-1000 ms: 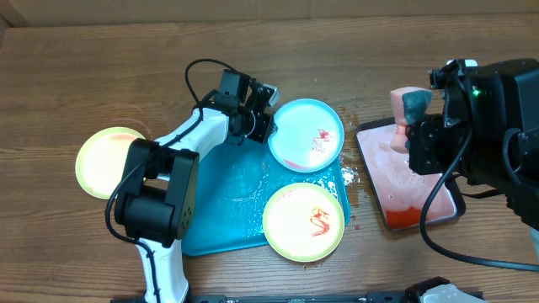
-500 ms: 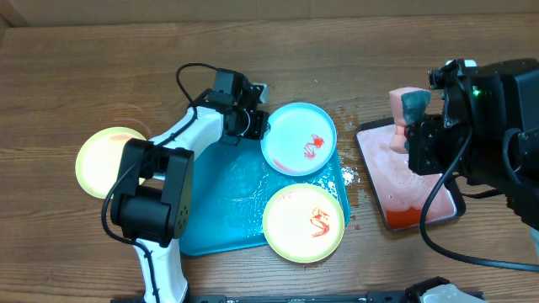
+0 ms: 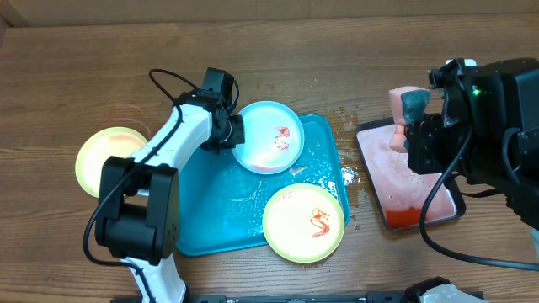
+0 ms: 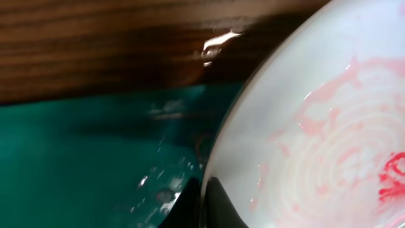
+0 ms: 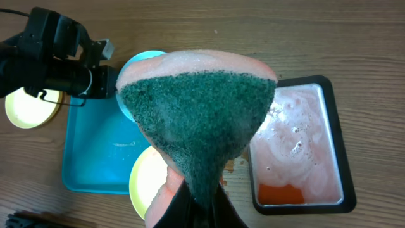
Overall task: Clean dirty plates on tray and stack at the side
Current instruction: 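Grip the light-blue plate rim and tilt it up with the left gripper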
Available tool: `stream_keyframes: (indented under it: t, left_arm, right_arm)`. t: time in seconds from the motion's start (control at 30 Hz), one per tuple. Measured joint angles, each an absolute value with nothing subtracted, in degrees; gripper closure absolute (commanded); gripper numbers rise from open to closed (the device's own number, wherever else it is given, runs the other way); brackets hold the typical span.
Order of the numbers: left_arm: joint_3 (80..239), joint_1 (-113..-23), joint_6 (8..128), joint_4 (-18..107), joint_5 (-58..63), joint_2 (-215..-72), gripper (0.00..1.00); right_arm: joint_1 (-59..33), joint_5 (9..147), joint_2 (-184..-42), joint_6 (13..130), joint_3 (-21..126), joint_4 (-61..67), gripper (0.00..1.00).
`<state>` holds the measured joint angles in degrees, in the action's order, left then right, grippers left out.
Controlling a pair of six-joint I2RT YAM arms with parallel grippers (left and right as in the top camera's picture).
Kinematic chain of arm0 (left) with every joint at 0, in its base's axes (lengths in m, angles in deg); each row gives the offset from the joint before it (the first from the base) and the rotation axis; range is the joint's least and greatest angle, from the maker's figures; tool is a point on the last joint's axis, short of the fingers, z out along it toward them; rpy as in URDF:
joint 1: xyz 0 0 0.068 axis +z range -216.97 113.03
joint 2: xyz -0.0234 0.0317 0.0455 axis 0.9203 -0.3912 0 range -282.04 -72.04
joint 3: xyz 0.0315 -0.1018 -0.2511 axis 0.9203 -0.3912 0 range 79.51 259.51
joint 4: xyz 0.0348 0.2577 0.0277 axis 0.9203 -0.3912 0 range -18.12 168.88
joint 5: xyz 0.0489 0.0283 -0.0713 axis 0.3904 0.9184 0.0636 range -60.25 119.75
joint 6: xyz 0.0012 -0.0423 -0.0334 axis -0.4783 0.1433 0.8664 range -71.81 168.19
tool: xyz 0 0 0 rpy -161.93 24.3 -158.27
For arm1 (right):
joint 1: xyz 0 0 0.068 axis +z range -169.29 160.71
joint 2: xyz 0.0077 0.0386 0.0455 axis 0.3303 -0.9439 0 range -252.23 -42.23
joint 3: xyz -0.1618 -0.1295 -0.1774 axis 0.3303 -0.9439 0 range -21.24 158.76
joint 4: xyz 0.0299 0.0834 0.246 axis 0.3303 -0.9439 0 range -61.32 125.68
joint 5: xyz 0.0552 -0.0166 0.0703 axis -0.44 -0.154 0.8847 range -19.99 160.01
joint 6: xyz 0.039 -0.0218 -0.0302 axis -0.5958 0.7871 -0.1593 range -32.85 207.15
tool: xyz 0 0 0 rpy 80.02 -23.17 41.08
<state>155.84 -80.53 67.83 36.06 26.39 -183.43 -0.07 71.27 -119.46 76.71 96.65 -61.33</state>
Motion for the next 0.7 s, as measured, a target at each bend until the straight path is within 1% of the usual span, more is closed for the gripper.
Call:
stream_keyframes:
  t: [0.13,0.33,0.4,0.43,0.5,0.7]
  left_arm:
    - [155.8,-81.1,66.8,33.8,25.7,-182.9,0.96]
    - [155.8,-81.2,62.8,33.7,22.7,-182.9,0.96]
    - [155.8,-81.2,62.1,33.5,21.9,-182.9,0.92]
    - [155.8,-81.2,61.7,33.4,21.6,-182.9,0.91]
    - [155.8,-81.1,61.2,33.2,20.8,-182.9,0.96]
    - [155.8,-79.8,60.0,31.9,19.0,-182.9,0.96]
  right_arm:
    - [-0.1,71.3,-120.2,76.7,96.6,-61.3,0.96]
    - [-0.1,71.3,-121.3,76.7,96.6,-61.3,0.96]
    - [-0.1,71.3,-121.3,76.7,96.6,-61.4,0.96]
    - [-0.1,71.3,-121.3,76.7,96.6,-61.4,0.96]
    - [-0.1,71.3,-121.3,76.7,96.6,-61.4,0.96]
    - [-0.1,71.3,-121.3,76.7,96.6,-61.4,0.96]
